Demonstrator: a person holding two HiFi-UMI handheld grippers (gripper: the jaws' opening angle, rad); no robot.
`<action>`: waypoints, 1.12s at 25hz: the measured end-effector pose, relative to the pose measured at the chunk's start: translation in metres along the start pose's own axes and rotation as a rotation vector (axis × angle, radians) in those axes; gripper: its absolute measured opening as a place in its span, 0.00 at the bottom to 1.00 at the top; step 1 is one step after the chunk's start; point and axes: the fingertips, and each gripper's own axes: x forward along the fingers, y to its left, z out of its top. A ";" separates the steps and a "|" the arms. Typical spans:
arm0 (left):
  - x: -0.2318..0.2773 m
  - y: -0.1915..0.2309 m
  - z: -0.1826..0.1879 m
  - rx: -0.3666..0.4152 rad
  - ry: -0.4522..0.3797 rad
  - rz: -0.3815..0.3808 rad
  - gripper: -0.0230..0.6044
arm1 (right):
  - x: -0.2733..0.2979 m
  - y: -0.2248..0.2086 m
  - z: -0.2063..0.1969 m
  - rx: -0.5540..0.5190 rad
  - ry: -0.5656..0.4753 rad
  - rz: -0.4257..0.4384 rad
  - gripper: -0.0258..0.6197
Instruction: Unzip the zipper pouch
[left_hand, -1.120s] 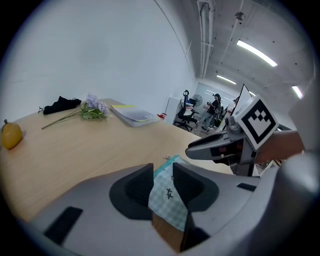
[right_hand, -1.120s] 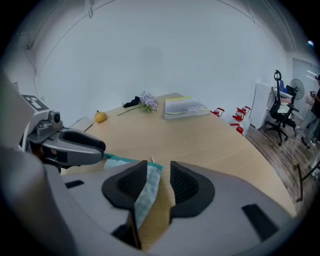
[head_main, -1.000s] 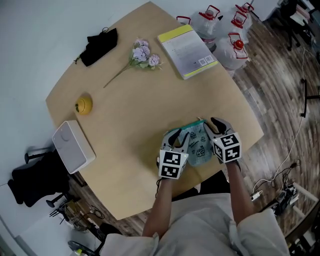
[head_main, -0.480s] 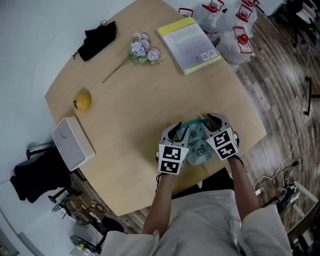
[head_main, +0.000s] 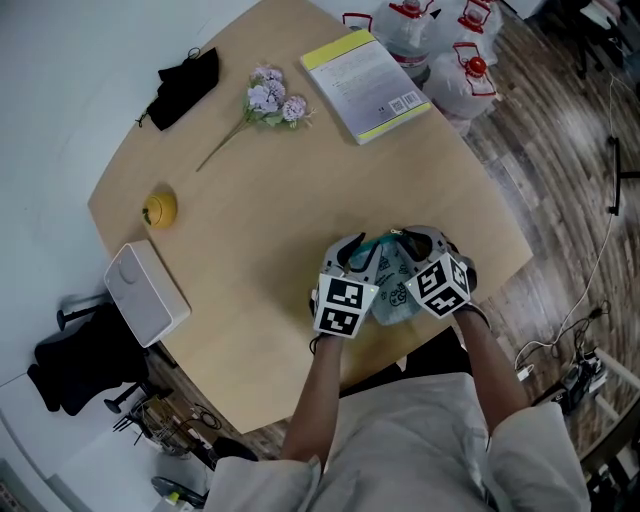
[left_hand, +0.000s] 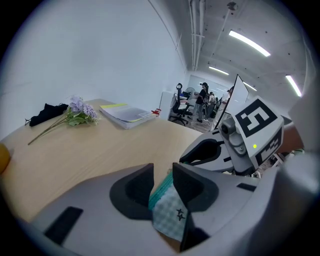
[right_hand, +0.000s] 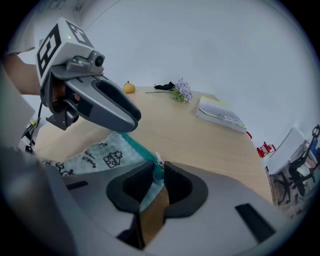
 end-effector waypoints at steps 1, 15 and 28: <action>0.000 -0.001 -0.001 0.000 0.002 -0.001 0.24 | 0.000 0.000 0.000 0.000 -0.003 -0.005 0.16; -0.024 -0.008 0.004 0.005 -0.038 -0.003 0.24 | -0.036 0.007 0.024 -0.109 -0.069 -0.094 0.13; -0.069 -0.058 0.029 0.019 -0.195 -0.224 0.24 | -0.091 0.045 0.057 -0.401 -0.199 -0.132 0.13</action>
